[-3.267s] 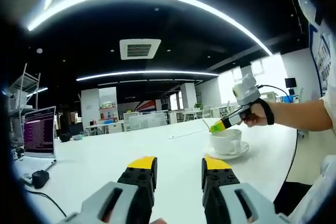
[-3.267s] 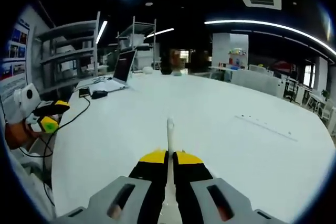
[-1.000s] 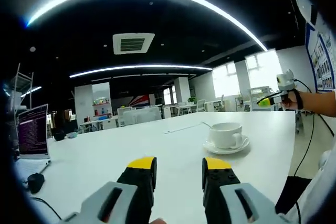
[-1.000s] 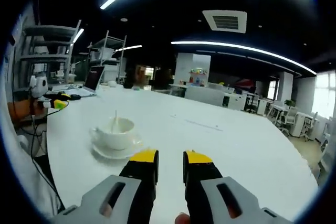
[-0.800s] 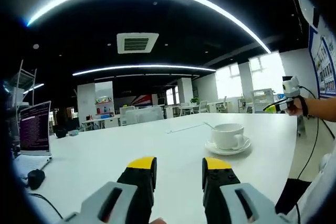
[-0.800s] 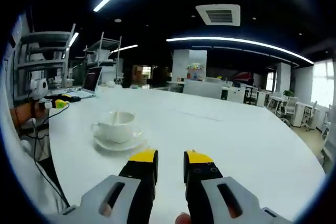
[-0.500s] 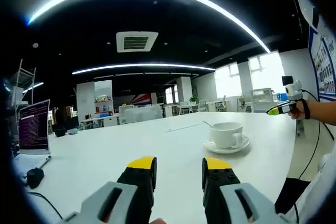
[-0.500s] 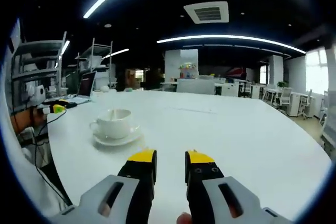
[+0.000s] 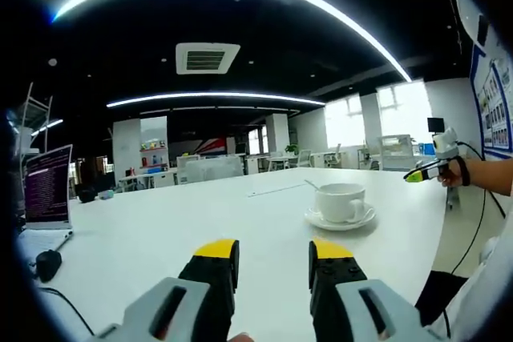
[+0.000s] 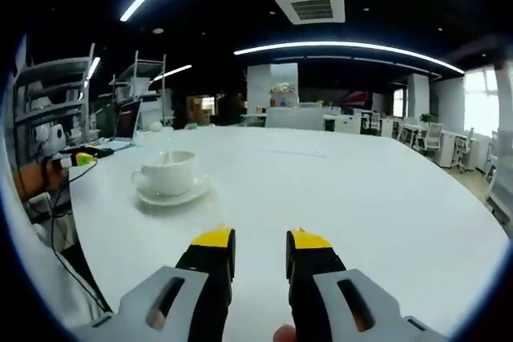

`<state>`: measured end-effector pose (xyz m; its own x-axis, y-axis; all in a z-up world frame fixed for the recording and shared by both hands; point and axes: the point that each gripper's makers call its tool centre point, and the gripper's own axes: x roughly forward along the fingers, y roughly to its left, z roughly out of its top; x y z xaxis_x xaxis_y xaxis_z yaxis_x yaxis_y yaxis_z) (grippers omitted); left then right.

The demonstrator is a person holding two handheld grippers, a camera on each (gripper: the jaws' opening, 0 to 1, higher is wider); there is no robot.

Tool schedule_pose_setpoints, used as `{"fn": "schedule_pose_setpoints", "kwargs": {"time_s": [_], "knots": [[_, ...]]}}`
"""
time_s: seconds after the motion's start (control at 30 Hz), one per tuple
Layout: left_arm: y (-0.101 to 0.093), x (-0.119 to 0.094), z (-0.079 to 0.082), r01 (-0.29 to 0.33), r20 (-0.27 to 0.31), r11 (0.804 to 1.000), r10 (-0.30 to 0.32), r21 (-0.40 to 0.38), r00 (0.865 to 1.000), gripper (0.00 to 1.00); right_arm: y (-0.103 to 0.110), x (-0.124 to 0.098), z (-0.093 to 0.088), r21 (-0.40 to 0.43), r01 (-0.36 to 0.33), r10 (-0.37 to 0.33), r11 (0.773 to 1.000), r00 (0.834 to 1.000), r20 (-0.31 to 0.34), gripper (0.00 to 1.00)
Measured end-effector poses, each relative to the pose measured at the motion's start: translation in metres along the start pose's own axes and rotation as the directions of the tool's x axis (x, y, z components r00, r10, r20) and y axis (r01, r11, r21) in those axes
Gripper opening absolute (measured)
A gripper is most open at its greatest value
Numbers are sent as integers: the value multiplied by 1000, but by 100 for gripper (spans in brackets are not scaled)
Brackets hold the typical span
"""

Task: Tidy tabletop coffee trays, cups and spoons，present forward

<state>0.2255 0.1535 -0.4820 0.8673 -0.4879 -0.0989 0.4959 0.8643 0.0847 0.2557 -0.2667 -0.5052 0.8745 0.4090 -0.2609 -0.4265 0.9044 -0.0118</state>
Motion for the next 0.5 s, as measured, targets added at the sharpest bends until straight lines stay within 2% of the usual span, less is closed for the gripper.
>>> {"fn": "schedule_pose_setpoints", "kwargs": {"time_s": [0.13,0.2,0.27,0.4,0.5], "knots": [[-2,1,-5,30,-29,989,-35,-144,999,36,4,1,-1,26,-14,15,1000,1000,-13,26],[1,1,-2,38,-4,979,-39,-200,999,36,4,1,-4,31,-11,12,999,999,-44,26],[6,0,-3,29,0,980,-29,-195,1000,36,4,1,-5,41,-6,8,999,999,-52,26],[12,-1,-3,33,14,971,-31,-235,999,36,4,0,-3,65,-4,7,998,999,-41,26],[16,-1,-5,24,2,970,-24,-240,1000,37,8,0,1,72,-8,11,997,999,-44,26]]}}
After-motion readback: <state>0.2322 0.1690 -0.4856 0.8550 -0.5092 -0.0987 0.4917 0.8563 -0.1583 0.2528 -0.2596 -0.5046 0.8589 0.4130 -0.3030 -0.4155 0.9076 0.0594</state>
